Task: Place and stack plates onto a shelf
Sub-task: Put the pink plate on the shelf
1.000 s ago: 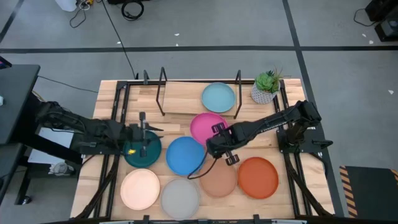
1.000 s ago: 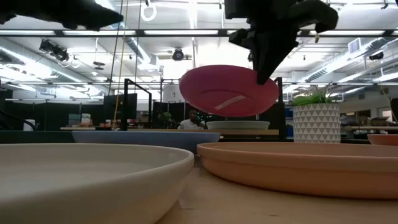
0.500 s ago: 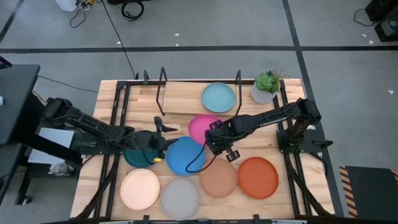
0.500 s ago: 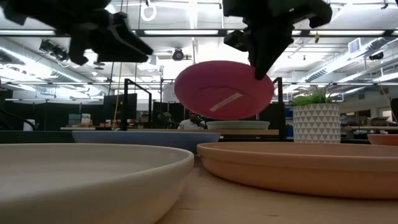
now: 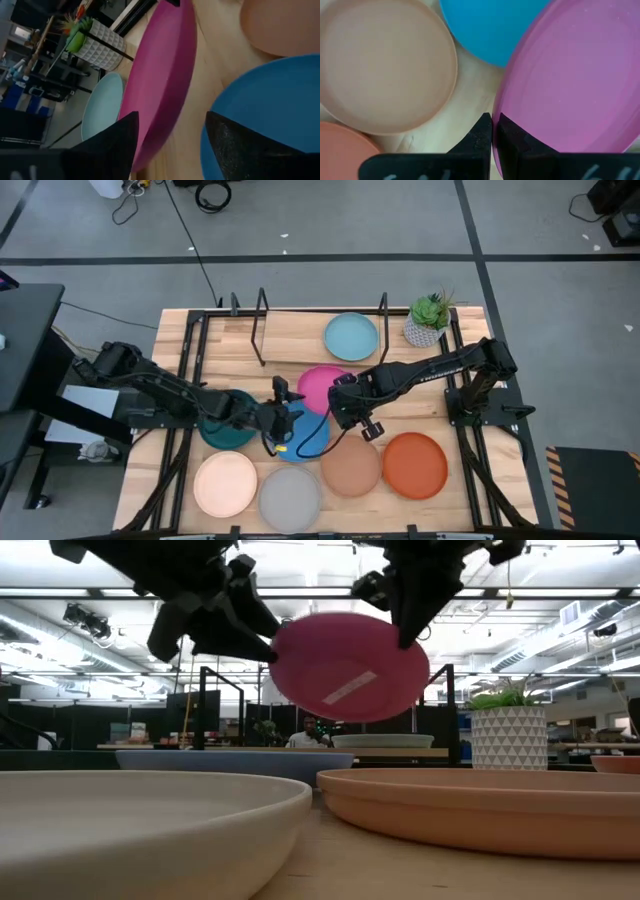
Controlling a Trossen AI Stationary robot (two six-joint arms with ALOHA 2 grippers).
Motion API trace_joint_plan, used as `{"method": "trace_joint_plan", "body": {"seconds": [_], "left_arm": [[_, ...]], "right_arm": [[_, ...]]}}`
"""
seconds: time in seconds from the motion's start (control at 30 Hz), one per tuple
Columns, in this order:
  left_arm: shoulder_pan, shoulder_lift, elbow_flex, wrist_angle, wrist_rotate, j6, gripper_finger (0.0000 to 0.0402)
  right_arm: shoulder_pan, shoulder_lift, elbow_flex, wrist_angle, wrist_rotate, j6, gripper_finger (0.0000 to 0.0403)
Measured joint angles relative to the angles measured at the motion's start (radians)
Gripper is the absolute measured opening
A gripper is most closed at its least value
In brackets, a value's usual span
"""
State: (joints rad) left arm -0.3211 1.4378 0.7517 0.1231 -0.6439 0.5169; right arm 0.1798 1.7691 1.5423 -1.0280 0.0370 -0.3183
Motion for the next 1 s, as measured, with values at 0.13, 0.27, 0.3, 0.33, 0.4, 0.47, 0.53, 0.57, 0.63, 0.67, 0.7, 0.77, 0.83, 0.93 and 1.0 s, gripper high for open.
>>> {"method": "trace_joint_plan", "body": {"seconds": [0.13,0.27,0.3,0.33,0.4,0.47,0.53,0.57,0.63,0.67,0.7,0.77,0.83,0.93,1.0], "left_arm": [[0.016,0.029,0.008,0.003,0.000,0.019,0.0224],[0.029,0.034,0.009,0.001,0.005,0.018,0.0195],[0.031,0.035,0.009,-0.001,0.007,0.016,0.0184],[0.032,0.035,0.009,-0.002,0.008,0.015,0.0174],[0.032,0.035,0.009,-0.002,0.011,0.015,0.0153],[0.031,0.035,0.009,-0.007,0.020,0.016,0.0133],[0.031,0.035,0.009,-0.016,0.027,0.019,0.0114],[0.030,0.036,0.008,-0.020,0.031,0.022,0.0106],[0.029,0.036,0.007,-0.027,0.037,0.024,0.0092],[0.029,0.037,0.007,-0.030,0.037,0.025,0.0086],[0.029,0.037,0.007,-0.036,0.038,0.026,0.0082],[0.029,0.037,0.007,-0.044,0.037,0.023,0.0078],[0.023,0.037,0.007,-0.040,0.031,0.016,0.0077],[0.020,0.036,0.008,-0.027,0.015,0.009,0.0077],[0.020,0.035,0.008,-0.028,0.012,0.004,0.0076]], "right_arm": [[0.009,0.000,0.022,0.003,-0.023,-0.007,0.0020],[0.017,0.000,0.038,0.004,-0.039,-0.019,0.0020],[0.017,0.000,0.041,0.003,-0.039,-0.019,0.0020],[0.017,0.000,0.042,0.004,-0.042,-0.019,0.0020],[0.017,0.000,0.042,0.003,-0.043,-0.019,0.0020],[0.017,0.000,0.042,0.003,-0.043,-0.019,0.0021],[0.017,0.000,0.042,0.007,-0.043,-0.019,0.0024],[0.017,0.000,0.042,0.009,-0.042,-0.018,0.0026],[0.017,-0.001,0.044,0.011,-0.037,-0.009,0.0031],[0.017,-0.001,0.044,0.013,-0.034,0.002,0.0033],[0.016,-0.002,0.044,0.015,-0.032,0.012,0.0036],[0.015,-0.002,0.044,0.020,-0.016,0.028,0.0043],[0.016,-0.002,0.044,0.026,0.019,0.038,0.0053],[0.016,-0.007,0.044,0.030,0.078,0.055,0.0072],[0.016,-0.015,0.051,0.022,0.114,0.066,0.0089]]}}
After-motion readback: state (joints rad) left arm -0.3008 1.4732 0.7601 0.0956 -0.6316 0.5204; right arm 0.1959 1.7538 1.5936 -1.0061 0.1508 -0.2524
